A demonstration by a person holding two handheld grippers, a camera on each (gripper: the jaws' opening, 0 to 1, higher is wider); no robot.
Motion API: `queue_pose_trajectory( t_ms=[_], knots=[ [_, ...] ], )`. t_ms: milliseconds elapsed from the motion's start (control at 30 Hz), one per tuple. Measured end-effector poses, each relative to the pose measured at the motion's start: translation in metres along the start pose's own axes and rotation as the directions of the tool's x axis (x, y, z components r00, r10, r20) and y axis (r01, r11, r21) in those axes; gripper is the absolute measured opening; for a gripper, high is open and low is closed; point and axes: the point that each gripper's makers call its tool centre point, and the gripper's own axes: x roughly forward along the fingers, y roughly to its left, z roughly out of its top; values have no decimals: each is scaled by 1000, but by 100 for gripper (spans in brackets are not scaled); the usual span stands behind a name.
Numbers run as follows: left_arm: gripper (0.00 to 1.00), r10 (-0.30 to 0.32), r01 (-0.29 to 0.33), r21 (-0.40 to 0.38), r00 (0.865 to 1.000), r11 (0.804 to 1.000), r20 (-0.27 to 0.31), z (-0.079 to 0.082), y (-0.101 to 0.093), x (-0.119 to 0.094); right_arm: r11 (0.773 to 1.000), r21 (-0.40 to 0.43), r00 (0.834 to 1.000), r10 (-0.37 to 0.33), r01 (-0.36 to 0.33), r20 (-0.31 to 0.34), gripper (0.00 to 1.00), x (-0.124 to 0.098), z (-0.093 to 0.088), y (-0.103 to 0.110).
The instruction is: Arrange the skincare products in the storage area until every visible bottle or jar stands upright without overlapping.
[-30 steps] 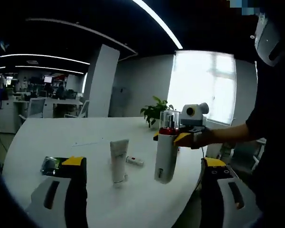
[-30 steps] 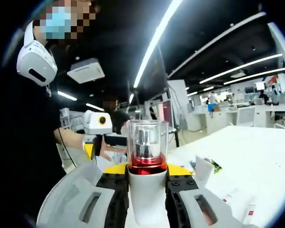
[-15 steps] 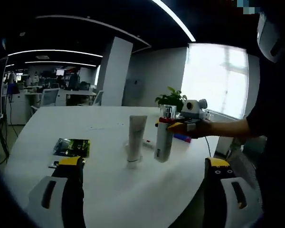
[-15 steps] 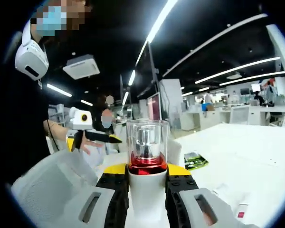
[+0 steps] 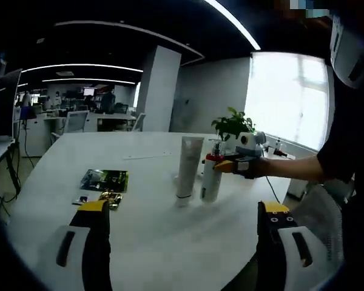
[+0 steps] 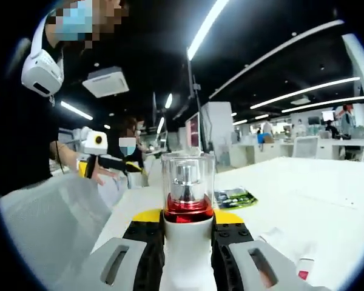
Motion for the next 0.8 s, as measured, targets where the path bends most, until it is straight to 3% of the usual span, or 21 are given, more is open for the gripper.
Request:
queue_pose_trajectory(
  t_ms=[800],
  knots=[
    [92, 47, -47, 3, 999, 999, -25, -9, 14, -1, 997, -70, 999, 26, -24, 25, 20, 16, -6, -22]
  ],
)
